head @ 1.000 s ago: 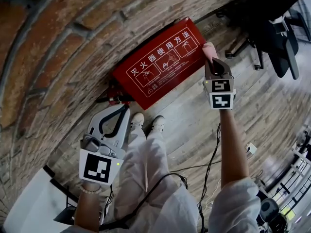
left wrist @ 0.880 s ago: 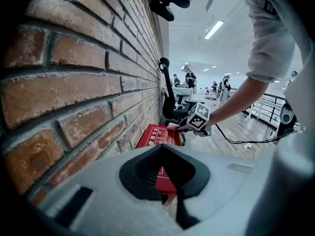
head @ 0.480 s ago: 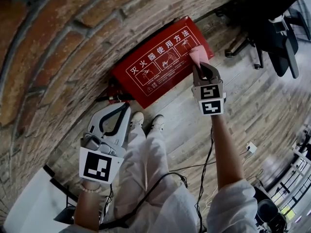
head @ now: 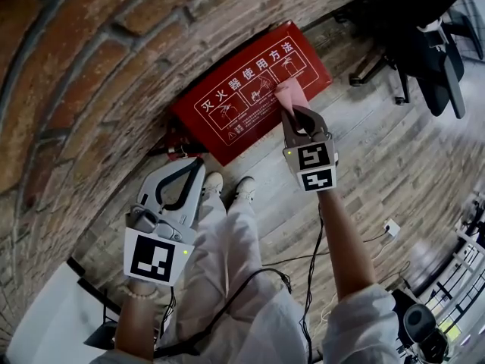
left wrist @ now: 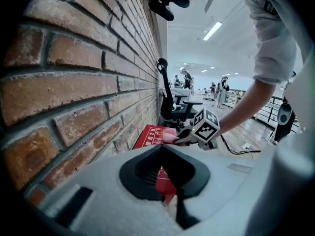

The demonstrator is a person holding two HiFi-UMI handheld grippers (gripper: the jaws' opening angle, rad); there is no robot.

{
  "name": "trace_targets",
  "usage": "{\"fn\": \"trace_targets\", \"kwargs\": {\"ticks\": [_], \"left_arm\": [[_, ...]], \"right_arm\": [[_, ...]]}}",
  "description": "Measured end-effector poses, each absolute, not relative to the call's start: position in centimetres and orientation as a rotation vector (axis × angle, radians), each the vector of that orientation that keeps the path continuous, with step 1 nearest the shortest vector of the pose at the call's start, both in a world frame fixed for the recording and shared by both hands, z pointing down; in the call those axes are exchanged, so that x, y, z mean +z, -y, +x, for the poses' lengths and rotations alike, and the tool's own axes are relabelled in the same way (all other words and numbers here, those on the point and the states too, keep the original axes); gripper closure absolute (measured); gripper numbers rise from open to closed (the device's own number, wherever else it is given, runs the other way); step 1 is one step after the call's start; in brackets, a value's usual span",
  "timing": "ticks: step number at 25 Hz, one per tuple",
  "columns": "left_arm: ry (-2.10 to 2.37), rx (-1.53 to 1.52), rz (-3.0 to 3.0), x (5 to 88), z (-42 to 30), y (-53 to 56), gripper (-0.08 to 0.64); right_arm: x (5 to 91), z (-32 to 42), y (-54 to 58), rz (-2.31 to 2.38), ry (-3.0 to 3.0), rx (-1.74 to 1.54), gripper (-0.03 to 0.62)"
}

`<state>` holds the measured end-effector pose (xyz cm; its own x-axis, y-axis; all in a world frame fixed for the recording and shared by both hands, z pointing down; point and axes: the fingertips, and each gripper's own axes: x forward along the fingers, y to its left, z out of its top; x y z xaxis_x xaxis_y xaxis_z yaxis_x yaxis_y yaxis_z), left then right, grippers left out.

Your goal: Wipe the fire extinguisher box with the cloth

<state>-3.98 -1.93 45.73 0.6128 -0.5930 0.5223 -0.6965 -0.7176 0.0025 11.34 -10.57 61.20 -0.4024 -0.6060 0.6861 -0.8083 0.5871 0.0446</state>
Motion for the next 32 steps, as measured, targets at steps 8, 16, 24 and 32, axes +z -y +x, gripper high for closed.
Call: {"fn": "trace_targets", "kwargs": {"ticks": [8, 16, 24, 32], "left_arm": [[1.07, 0.731, 2.633, 45.6, -4.0, 1.6, 0.561], [1.075, 0.721, 2.628, 45.7, -4.2, 1.3, 0.561], [1.06, 0.719, 2.641, 45.6, -4.3, 0.6, 0.561], [1.048, 0.714, 2.632, 46.1, -4.6, 0.1, 0.561]], "right_arm": [[61.2, 7.8, 7.7, 1.023, 2.215, 0.427, 0.565], [61.2, 3.6, 4.5, 0.894, 2.285, 0.439, 0.565], [61.3, -0.2, 1.2, 0.783, 2.334, 0.452, 0.565], [61.3, -3.5, -2.0, 0.694, 2.382, 0.492, 0.565]]}}
